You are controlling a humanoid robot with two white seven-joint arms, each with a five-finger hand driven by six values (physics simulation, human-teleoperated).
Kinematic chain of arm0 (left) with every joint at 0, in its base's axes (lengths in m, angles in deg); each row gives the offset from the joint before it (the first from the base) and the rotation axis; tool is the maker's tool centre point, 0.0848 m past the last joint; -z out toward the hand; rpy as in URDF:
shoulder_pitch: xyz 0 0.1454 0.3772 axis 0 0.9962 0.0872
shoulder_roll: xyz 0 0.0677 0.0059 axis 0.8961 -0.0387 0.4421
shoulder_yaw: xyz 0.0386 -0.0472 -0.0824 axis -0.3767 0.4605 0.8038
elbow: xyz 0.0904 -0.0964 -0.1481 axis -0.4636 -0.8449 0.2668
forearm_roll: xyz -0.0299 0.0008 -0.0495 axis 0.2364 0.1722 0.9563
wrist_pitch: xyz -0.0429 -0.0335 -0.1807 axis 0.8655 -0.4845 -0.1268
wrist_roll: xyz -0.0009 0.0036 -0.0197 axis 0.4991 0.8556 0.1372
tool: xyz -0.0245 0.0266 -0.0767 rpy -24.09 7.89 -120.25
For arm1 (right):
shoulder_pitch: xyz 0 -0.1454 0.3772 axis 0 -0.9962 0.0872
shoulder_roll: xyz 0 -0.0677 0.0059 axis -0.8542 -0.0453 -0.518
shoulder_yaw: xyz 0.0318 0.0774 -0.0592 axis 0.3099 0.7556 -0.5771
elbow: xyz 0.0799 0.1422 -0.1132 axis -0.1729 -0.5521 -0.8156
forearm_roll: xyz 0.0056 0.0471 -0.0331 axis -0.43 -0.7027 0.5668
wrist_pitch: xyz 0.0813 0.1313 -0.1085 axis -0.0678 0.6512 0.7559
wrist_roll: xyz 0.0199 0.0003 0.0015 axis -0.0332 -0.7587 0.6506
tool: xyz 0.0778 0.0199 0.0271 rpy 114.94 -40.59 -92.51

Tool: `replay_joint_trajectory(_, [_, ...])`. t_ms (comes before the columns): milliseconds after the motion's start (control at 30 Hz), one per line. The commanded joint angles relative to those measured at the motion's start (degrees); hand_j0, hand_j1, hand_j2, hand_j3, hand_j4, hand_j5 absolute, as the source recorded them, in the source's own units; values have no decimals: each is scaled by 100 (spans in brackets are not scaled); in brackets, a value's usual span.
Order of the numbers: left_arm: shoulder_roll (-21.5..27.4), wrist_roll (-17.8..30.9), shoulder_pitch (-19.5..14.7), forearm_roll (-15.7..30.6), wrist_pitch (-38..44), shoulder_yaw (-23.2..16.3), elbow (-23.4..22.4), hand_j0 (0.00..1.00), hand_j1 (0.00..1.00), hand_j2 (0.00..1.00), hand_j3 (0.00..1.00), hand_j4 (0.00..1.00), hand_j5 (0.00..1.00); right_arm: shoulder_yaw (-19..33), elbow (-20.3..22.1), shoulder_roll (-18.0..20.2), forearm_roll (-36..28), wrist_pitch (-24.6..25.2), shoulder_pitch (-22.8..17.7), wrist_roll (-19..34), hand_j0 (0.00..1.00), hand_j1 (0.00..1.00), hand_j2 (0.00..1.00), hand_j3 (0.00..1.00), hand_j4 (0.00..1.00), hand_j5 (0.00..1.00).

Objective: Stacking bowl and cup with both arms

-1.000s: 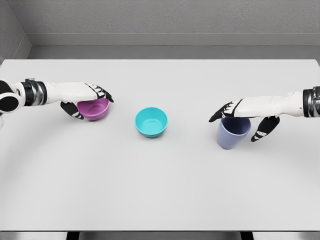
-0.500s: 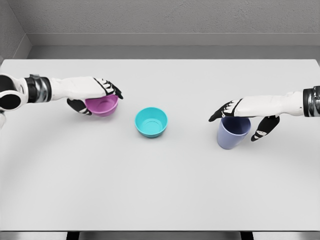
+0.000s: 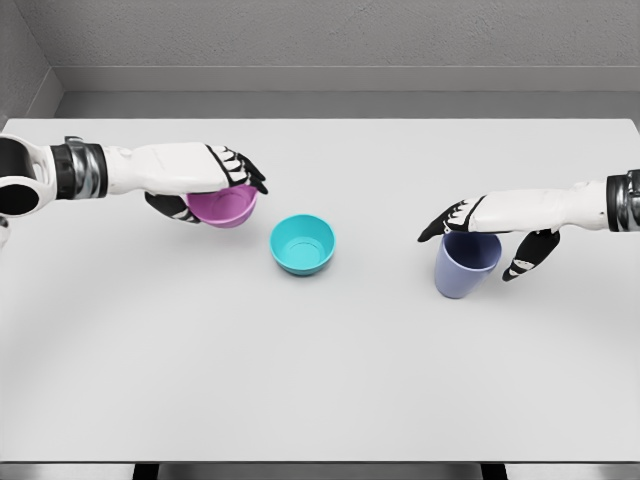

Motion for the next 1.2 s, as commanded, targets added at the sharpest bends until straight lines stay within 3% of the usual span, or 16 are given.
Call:
replay_joint_trajectory(0, [-1, -6, 0, 76, 18, -2, 79, 70, 70, 70, 70, 70, 70, 9, 3, 10, -38, 14, 0, 2, 100, 100, 100, 100, 100, 100])
replay_joint_trajectory(367, [-71, -6, -18, 76, 18, -11, 554, 69, 69, 69, 69, 69, 69, 0, 3, 18, -38, 14, 0, 2, 100, 100, 100, 100, 100, 100])
replay_joint_trajectory(1067, [-695, -6, -18, -240, 18, -37, 501, 69, 69, 69, 69, 69, 69, 9, 3, 18, -38, 14, 18, 2, 100, 100, 100, 100, 100, 100])
replay_joint_trajectory(1167, [-827, -6, -26, -337, 18, -178, 387, 69, 69, 69, 69, 69, 69, 9, 3, 18, -38, 14, 18, 2, 100, 100, 100, 100, 100, 100])
